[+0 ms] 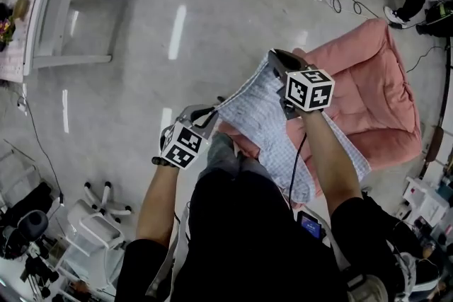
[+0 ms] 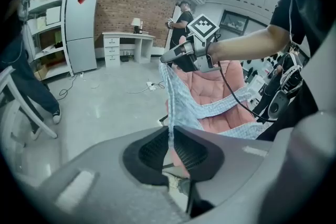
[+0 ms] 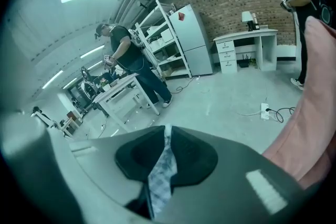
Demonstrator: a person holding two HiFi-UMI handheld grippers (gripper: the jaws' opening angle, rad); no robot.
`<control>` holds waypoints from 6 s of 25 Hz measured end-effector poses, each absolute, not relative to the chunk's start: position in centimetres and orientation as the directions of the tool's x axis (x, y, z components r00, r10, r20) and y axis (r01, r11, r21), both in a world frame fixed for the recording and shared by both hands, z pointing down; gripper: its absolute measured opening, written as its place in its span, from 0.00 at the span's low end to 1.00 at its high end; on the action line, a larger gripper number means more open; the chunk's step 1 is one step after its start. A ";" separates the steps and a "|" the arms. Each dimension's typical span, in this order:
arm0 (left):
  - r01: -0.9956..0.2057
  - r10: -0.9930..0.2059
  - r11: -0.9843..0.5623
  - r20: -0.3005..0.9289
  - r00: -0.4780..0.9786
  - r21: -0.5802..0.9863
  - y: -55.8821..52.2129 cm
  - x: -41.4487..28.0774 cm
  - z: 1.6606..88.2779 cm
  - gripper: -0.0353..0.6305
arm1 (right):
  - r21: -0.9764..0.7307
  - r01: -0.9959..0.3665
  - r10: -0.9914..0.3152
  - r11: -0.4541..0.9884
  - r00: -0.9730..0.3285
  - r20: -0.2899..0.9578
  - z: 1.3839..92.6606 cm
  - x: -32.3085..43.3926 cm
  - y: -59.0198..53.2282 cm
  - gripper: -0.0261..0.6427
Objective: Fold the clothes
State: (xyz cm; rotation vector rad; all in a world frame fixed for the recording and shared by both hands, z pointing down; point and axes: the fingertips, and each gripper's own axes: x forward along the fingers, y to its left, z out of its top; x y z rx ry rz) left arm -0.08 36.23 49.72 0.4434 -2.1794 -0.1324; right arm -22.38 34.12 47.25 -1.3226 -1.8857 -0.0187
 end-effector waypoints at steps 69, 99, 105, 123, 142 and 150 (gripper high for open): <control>-0.788 -0.570 0.586 0.787 -0.235 0.189 8.6 -5.4 51.4 0.23 | -0.199 0.322 0.350 0.926 -0.529 0.773 52.8 -8.1 -15.1 0.28; -0.784 -0.534 0.575 0.833 -0.145 0.232 -9.7 -3.2 54.5 0.23 | -0.092 0.295 0.247 0.951 -0.544 0.802 54.7 -8.8 -35.9 0.07; -0.805 -0.534 0.552 0.834 -0.139 0.219 -11.2 -3.6 55.3 0.23 | -0.025 0.316 0.208 0.948 -0.557 0.804 54.3 -6.5 -37.9 0.06; -0.862 -0.483 0.493 0.861 -0.160 0.116 -11.7 -4.9 59.2 0.24 | 0.080 0.267 0.066 0.960 -0.496 0.866 58.8 3.4 -43.2 0.06; -0.963 -0.304 0.199 0.923 -0.236 -0.181 -12.9 -11.0 66.1 0.08 | 0.114 0.208 0.014 0.971 -0.530 0.848 58.7 2.5 -44.5 0.06; -0.952 -0.365 0.281 0.904 -0.222 -0.120 -12.5 -12.7 61.2 0.07 | 0.143 0.191 -0.005 0.971 -0.581 0.814 54.6 -0.7 -45.2 0.06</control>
